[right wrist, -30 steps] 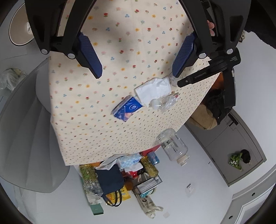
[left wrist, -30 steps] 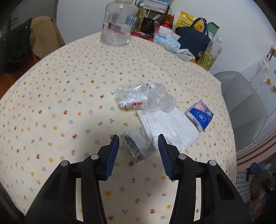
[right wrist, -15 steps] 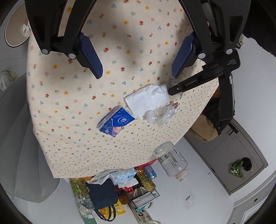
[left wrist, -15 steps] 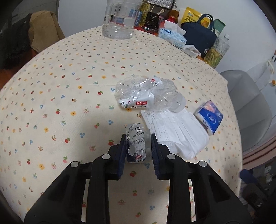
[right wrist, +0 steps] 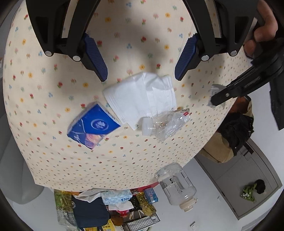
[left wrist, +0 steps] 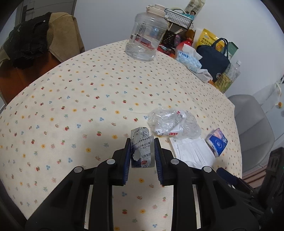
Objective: Collect trash
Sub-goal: 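Grasp the small drink carton with the left gripper while the right gripper grasps the white mask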
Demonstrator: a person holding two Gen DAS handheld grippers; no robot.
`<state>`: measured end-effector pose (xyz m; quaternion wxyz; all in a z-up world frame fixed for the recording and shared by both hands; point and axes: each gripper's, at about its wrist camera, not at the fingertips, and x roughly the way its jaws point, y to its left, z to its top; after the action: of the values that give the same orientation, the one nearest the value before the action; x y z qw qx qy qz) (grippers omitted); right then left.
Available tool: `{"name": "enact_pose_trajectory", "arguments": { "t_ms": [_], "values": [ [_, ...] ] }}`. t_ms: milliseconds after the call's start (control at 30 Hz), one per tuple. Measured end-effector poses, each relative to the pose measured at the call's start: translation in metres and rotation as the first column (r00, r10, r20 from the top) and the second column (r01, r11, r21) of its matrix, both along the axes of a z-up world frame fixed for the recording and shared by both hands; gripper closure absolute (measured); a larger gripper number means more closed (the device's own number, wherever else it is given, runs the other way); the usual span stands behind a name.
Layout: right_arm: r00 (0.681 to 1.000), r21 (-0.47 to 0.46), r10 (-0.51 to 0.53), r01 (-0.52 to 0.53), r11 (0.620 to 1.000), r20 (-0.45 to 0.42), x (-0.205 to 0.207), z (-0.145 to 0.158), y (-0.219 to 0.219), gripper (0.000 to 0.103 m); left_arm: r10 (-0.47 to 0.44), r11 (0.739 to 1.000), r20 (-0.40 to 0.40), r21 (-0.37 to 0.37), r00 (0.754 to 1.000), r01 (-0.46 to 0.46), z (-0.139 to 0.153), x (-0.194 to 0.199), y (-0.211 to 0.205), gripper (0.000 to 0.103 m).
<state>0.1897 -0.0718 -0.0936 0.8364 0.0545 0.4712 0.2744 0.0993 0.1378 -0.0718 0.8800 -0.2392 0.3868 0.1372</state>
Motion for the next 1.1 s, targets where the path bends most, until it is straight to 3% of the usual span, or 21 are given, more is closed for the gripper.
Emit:
{"name": "enact_pose_trajectory", "arguments": {
  "t_ms": [67,267,367,400,433,700,1100],
  "values": [
    [1.000,-0.026,0.005,-0.004,1.000,0.013,0.004,0.001,0.009,0.026,0.007,1.000,-0.001,-0.004,1.000,-0.007,-0.001,-0.002,0.003,0.078],
    [0.999,-0.115,0.043,-0.041,0.992,0.015,0.008,-0.009,0.034,0.053,0.008,1.000,0.001,-0.011,1.000,-0.008,-0.004,-0.005,0.006,0.078],
    [0.999,-0.121,0.040,-0.038,0.992,0.016,0.008,-0.009,0.033,0.074,0.003,1.000,0.001,-0.015,1.000,-0.003,-0.006,-0.005,0.005,0.078],
    [0.999,-0.104,0.044,-0.044,0.994,0.001,0.009,-0.010,0.031,0.087,0.000,1.000,0.001,-0.019,1.000,0.000,-0.007,-0.003,0.004,0.078],
    [0.999,-0.090,0.044,-0.045,0.995,-0.009,0.009,-0.010,0.027,0.091,-0.003,1.000,0.002,-0.022,1.000,0.003,-0.007,-0.003,0.004,0.078],
    [0.999,0.008,0.034,-0.034,0.999,0.010,-0.013,0.011,-0.001,0.095,-0.048,0.998,0.025,-0.032,0.999,0.049,-0.001,0.005,-0.013,0.078],
    [0.996,0.114,-0.057,0.049,0.992,0.072,-0.049,0.049,-0.069,0.096,-0.164,0.986,0.106,-0.021,0.981,0.167,0.032,0.012,-0.060,0.078]
  ]
}}
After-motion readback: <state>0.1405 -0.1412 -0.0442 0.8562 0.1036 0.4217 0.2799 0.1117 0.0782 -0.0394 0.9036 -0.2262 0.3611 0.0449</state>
